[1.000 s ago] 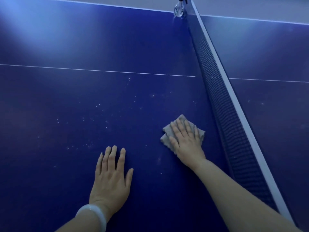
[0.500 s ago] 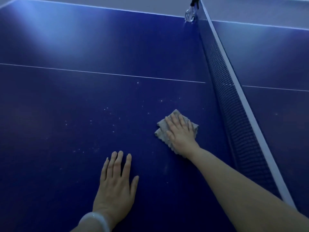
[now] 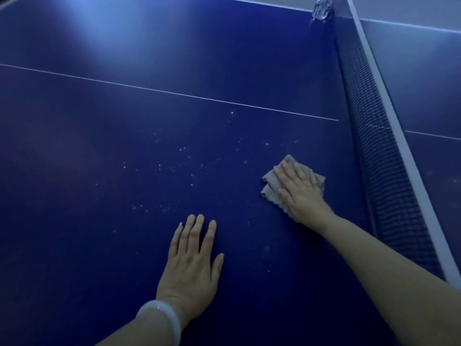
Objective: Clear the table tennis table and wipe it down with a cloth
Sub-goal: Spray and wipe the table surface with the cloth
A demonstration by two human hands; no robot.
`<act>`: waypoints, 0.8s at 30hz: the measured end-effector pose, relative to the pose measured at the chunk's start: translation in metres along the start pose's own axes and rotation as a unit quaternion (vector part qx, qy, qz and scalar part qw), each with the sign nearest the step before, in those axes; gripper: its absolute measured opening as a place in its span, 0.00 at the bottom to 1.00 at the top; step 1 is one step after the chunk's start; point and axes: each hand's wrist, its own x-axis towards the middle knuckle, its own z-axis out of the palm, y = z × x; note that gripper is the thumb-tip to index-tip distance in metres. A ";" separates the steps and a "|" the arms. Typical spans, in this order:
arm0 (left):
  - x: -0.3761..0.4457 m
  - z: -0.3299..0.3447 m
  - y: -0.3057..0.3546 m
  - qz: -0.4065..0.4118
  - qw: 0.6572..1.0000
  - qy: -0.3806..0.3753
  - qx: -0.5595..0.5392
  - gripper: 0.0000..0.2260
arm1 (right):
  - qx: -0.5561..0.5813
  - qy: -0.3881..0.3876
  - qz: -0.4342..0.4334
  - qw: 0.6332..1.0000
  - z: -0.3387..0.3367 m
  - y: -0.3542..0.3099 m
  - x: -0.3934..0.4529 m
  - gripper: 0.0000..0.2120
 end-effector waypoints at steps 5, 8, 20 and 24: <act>-0.001 0.000 0.000 0.006 1.000 -0.001 0.005 0.28 | 0.022 0.021 0.273 0.961 -0.031 0.068 0.022 0.27; -0.001 0.001 0.000 0.006 1.000 -0.001 0.010 0.28 | 0.064 0.013 0.343 0.937 -0.050 0.071 0.064 0.27; -0.002 0.002 -0.001 0.007 1.000 0.009 -0.002 0.28 | 0.013 -0.066 -0.072 0.995 -0.022 -0.107 0.122 0.27; -0.001 0.002 -0.001 0.005 1.000 0.008 -0.002 0.28 | -0.085 -0.010 0.006 0.996 -0.027 -0.014 0.098 0.29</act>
